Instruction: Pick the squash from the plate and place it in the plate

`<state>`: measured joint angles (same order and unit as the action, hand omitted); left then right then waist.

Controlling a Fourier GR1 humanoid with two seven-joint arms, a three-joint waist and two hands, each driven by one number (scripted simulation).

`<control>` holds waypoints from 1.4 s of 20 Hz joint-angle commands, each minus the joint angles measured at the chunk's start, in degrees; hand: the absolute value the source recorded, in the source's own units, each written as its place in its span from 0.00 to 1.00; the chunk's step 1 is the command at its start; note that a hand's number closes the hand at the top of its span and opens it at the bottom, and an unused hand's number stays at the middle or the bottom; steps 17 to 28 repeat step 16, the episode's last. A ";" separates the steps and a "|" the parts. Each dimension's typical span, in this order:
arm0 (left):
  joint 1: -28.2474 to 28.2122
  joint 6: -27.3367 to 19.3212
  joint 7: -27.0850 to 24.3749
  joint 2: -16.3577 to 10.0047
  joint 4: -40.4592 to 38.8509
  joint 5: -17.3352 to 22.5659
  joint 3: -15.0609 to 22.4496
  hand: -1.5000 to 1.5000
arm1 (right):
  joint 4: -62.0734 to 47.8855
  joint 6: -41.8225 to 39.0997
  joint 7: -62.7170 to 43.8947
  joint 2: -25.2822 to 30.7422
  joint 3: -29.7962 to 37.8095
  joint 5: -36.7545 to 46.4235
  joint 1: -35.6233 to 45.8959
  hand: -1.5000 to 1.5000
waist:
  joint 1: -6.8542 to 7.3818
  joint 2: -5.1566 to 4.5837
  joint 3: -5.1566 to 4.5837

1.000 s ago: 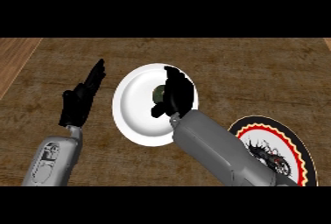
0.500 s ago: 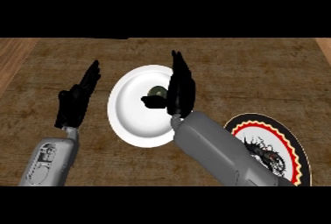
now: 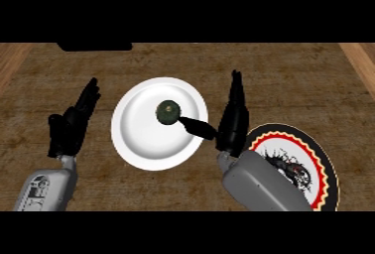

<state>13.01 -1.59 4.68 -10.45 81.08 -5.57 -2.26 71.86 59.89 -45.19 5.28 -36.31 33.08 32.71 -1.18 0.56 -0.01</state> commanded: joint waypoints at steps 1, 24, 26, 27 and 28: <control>-1.60 -0.55 0.35 0.33 1.52 -0.55 0.27 0.50 | 14.71 2.10 -1.17 5.43 -1.14 2.88 -12.86 0.00 | -0.57 0.05 0.00; 1.12 1.47 0.55 0.11 0.41 -0.24 -1.83 0.50 | 31.82 -2.25 20.44 16.45 5.16 -12.61 -36.58 0.00 | 0.86 -0.56 0.04; 1.12 1.47 0.55 0.11 0.41 -0.24 -1.83 0.50 | 31.82 -2.25 20.44 16.45 5.16 -12.61 -36.58 0.00 | 0.86 -0.56 0.04; 1.12 1.47 0.55 0.11 0.41 -0.24 -1.83 0.50 | 31.82 -2.25 20.44 16.45 5.16 -12.61 -36.58 0.00 | 0.86 -0.56 0.04; 1.12 1.47 0.55 0.11 0.41 -0.24 -1.83 0.50 | 31.82 -2.25 20.44 16.45 5.16 -12.61 -36.58 0.00 | 0.86 -0.56 0.04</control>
